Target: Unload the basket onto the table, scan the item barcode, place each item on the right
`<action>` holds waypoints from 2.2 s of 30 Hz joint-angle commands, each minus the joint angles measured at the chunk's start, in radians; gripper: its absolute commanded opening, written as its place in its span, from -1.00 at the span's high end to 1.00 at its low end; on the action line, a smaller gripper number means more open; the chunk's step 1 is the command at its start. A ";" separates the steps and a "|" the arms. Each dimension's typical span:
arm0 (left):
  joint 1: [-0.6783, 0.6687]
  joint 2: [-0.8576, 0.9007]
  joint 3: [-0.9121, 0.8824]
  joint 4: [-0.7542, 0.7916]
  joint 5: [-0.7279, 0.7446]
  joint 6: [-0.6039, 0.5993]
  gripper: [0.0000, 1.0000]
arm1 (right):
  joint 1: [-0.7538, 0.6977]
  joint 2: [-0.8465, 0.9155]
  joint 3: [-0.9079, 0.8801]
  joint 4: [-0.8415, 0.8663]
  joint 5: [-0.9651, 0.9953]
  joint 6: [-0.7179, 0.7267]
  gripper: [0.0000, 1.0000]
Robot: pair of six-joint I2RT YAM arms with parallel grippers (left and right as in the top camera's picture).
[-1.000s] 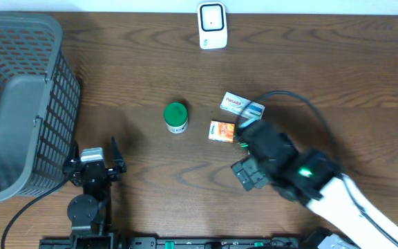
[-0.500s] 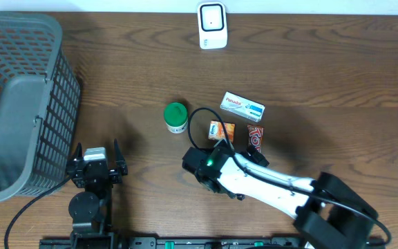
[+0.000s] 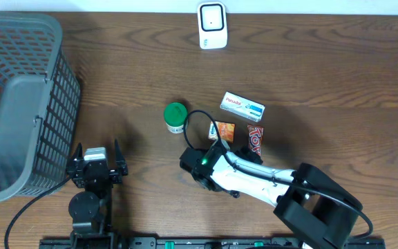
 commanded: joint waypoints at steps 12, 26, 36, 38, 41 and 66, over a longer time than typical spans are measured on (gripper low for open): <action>-0.003 -0.001 -0.010 -0.039 -0.007 -0.009 -0.69 | -0.120 0.010 -0.124 0.165 -0.034 -0.114 0.54; -0.003 0.000 -0.010 -0.059 -0.006 -0.009 -0.69 | -0.143 -0.165 -0.014 0.136 -0.438 -0.065 0.97; -0.003 0.000 -0.010 -0.059 -0.006 -0.009 -0.69 | -0.264 -0.492 0.114 0.050 -1.127 -0.238 0.98; -0.003 0.000 -0.010 -0.059 -0.006 -0.009 -0.69 | -0.315 -0.506 0.079 0.050 -1.187 -0.245 0.98; -0.003 0.000 -0.010 -0.059 -0.006 -0.009 -0.69 | -0.375 -0.492 0.006 0.084 -1.286 -0.246 0.98; -0.003 0.000 -0.010 -0.059 -0.006 -0.009 -0.69 | -0.877 -0.285 -0.209 0.169 -1.029 -0.334 -0.99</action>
